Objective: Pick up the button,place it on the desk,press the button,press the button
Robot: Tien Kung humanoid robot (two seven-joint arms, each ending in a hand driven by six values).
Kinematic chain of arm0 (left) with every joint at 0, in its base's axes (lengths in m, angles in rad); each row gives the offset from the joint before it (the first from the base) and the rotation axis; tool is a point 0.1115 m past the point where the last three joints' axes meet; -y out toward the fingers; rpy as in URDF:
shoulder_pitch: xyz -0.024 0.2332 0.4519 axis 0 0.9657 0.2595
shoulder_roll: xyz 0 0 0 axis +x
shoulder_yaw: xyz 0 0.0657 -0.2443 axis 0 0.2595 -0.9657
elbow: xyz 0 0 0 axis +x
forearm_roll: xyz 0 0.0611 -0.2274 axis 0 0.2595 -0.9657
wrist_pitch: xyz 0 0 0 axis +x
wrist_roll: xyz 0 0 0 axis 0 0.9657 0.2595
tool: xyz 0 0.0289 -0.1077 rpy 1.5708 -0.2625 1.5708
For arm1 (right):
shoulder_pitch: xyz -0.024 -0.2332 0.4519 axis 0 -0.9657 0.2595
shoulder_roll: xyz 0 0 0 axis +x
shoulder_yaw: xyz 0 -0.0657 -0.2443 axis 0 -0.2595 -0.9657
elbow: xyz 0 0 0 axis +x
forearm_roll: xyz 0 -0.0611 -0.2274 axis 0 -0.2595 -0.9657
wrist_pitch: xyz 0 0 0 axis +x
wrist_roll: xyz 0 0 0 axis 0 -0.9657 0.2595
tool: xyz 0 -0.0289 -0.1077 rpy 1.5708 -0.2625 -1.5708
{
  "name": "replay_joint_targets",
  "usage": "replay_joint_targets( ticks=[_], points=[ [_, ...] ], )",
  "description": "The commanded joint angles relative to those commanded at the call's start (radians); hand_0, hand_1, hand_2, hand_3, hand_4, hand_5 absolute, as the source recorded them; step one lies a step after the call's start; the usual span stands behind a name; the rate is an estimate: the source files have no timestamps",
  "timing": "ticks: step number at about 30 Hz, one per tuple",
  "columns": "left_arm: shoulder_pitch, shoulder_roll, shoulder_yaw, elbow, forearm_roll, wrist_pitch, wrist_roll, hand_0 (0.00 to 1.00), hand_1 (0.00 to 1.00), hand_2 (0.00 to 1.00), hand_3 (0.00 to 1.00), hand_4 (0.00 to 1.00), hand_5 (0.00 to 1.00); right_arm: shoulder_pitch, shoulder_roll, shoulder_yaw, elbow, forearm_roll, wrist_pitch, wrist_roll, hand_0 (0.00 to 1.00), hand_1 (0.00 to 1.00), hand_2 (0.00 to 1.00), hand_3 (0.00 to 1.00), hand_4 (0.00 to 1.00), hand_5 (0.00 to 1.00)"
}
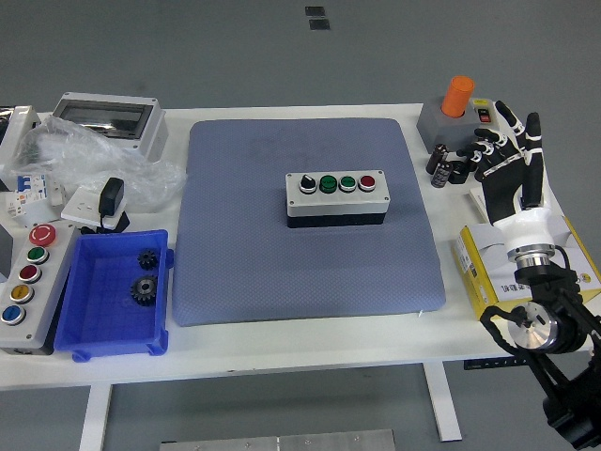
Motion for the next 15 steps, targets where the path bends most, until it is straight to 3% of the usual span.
replay_joint_targets(
  ticks=[1, 15],
  points=[
    [0.0, 0.0, 0.0, 0.0, 0.001, 0.0, 0.0, 0.635, 0.606, 0.558, 0.613, 0.653, 0.29, 0.0, 0.0, 0.0, 0.001, -0.003, -0.001, -0.001, 0.65, 0.686, 0.657, 0.775, 0.964, 0.659],
    [-0.003, 0.009, -0.001, 0.0, 0.01, 0.001, 0.001, 0.636, 0.605, 0.56, 0.613, 0.653, 0.29, 0.008, 0.0, -0.015, 0.001, -0.013, -0.001, -0.005, 0.712, 0.735, 0.711, 0.78, 0.965, 0.657]
  ],
)
